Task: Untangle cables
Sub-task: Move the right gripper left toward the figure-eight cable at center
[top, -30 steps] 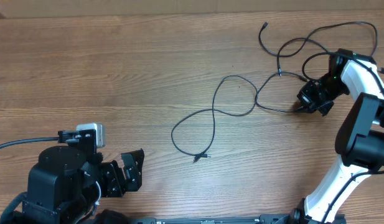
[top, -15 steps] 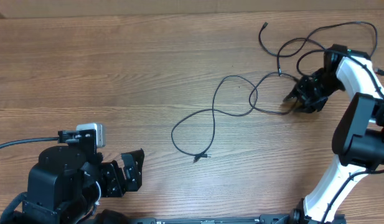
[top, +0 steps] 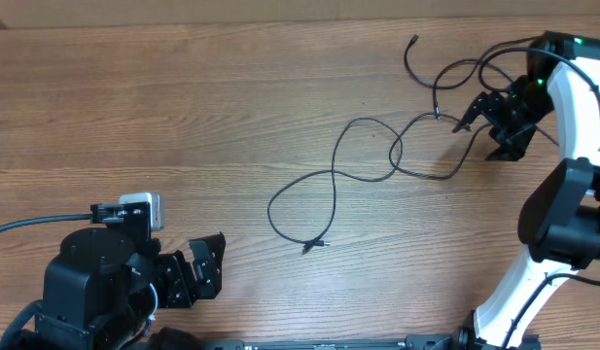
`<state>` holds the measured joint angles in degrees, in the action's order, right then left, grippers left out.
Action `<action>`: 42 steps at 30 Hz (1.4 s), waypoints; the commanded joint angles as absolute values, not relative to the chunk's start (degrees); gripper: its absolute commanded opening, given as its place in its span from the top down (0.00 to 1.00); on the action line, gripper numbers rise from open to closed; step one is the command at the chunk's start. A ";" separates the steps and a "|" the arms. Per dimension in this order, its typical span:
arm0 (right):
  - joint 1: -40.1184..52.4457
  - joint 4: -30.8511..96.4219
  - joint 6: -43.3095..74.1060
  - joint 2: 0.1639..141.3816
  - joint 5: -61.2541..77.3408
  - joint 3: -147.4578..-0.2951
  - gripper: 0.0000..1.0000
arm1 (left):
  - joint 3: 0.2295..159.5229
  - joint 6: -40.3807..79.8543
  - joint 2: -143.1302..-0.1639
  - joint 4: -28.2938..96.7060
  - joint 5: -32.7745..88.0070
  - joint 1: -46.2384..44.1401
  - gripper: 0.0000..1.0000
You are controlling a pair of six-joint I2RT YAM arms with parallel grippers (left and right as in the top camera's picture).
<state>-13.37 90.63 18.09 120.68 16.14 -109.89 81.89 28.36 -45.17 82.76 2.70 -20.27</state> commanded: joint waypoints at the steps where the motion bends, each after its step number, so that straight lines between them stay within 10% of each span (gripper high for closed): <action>1: -10.28 91.29 17.21 114.96 15.03 -111.31 0.19 | 82.00 27.88 -45.28 82.70 1.91 -20.64 0.00; 25: 23.31 85.91 22.65 101.84 14.79 -99.81 0.00 | 82.00 27.88 -45.28 82.70 1.91 -20.67 0.01; 42: 35.14 53.95 42.48 101.91 8.19 -70.26 0.17 | 82.00 27.88 -45.28 82.70 1.91 -20.64 0.01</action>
<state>34.30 55.68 37.50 101.91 10.04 -72.95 81.89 28.36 -45.17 82.76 2.70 -20.27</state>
